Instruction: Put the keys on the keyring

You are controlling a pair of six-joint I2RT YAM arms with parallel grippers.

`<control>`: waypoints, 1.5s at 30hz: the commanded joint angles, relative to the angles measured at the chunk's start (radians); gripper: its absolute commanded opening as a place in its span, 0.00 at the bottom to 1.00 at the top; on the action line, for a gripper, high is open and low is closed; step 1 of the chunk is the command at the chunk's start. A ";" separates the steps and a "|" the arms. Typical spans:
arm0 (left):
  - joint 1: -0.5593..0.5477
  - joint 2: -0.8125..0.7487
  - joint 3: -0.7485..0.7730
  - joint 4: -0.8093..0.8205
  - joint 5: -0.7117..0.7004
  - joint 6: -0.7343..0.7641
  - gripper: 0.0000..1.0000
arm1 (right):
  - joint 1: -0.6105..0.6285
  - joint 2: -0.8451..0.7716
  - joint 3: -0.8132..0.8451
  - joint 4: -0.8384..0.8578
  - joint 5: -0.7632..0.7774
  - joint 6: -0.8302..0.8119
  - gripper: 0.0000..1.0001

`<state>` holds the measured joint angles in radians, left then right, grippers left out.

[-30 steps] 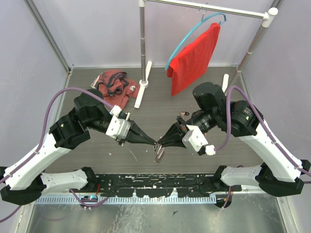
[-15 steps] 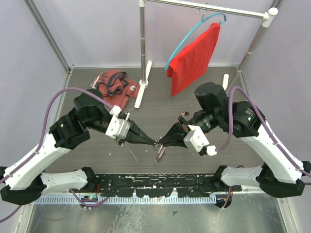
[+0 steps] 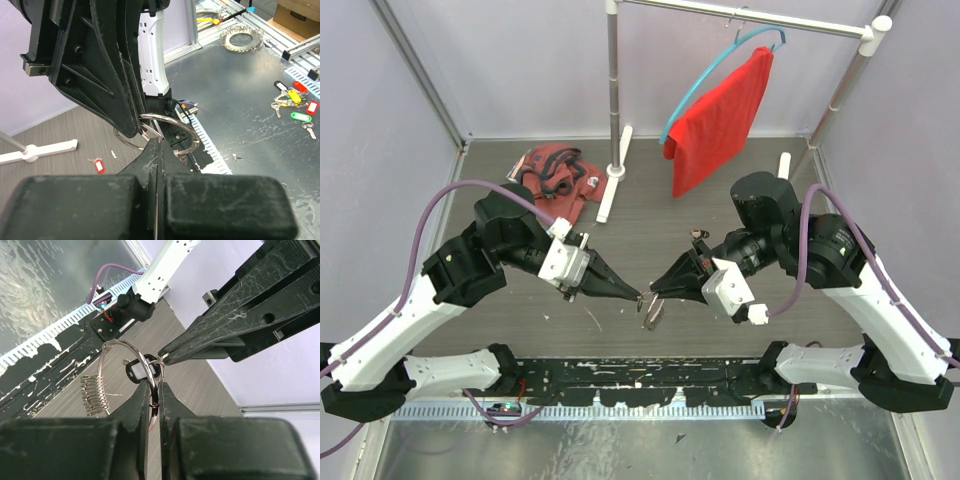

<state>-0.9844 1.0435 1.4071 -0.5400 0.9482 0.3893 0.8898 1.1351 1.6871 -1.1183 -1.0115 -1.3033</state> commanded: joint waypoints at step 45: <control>0.000 -0.062 -0.232 0.419 -0.623 -0.342 0.48 | -0.005 -0.202 -0.247 0.580 0.680 0.345 0.01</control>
<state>-0.9844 0.9844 1.2106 -0.1722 0.3969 0.0528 0.8879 0.9596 1.4395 -0.6510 -0.3779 -1.0012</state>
